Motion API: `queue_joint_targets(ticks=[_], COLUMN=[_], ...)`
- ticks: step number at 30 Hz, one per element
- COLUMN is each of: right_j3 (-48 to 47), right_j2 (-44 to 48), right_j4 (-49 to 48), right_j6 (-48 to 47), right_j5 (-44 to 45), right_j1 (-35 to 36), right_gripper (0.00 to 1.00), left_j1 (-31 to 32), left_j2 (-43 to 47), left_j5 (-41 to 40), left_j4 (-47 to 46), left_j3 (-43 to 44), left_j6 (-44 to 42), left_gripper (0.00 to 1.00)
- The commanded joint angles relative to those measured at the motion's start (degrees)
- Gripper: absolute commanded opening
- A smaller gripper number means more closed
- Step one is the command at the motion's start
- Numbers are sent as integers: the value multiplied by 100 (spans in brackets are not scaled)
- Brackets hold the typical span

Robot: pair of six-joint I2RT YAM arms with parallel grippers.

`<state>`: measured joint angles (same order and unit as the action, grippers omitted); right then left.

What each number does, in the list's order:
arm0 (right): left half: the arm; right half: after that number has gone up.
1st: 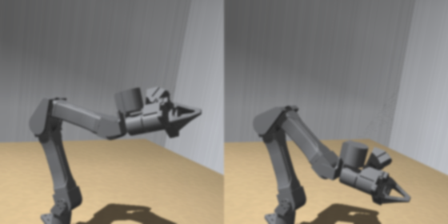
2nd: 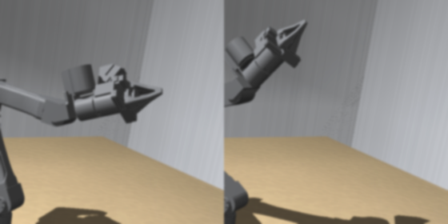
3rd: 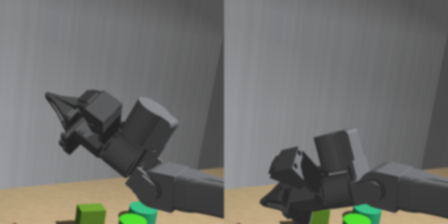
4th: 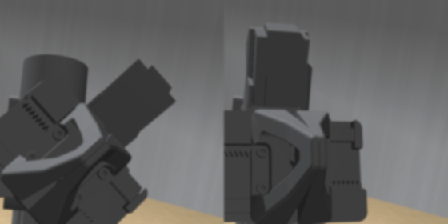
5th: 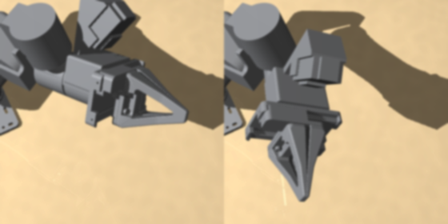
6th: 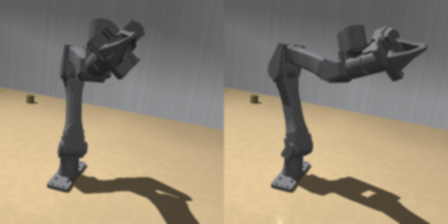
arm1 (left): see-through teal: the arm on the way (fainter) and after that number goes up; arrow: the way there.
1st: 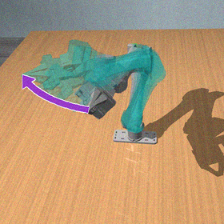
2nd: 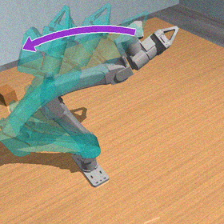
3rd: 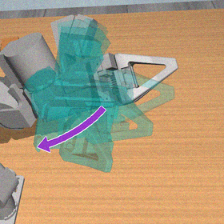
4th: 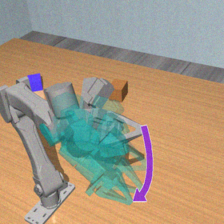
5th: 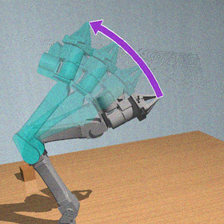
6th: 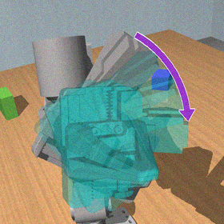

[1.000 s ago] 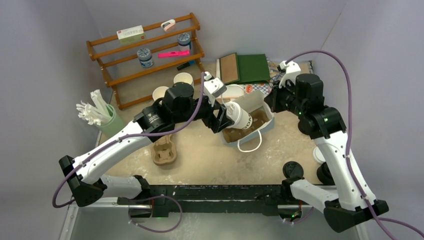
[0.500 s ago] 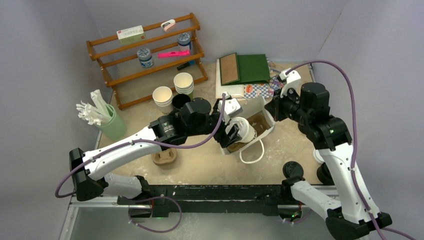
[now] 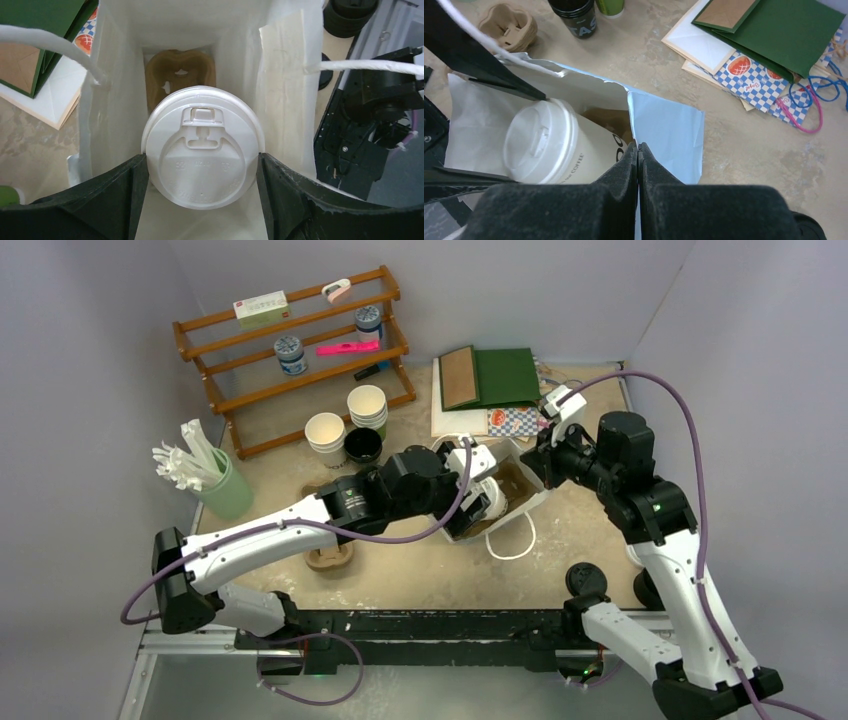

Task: Pack the takeout coffee
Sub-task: Place the coffee cup on the cup tray.

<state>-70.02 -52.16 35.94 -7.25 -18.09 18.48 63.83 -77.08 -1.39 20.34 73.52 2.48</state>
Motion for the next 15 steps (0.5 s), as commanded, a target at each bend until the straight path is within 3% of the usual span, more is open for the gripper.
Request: queue_joint_targets(ticks=[1,15], right_j3=[-52,-584], right_j2=[-33,-213], right_j4=[-291,-277], right_j6=[-318,-173], right_j5=[-296,-506], right_j1=[47,47], right_gripper=[0,0], left_j1=[160,217], left_j2=[-201,-530], left_j5=[-723,-1458], left_j4=[-294,-1093], left_j3=[378,254], left_j6=[-98,-220], left_gripper=[50,49])
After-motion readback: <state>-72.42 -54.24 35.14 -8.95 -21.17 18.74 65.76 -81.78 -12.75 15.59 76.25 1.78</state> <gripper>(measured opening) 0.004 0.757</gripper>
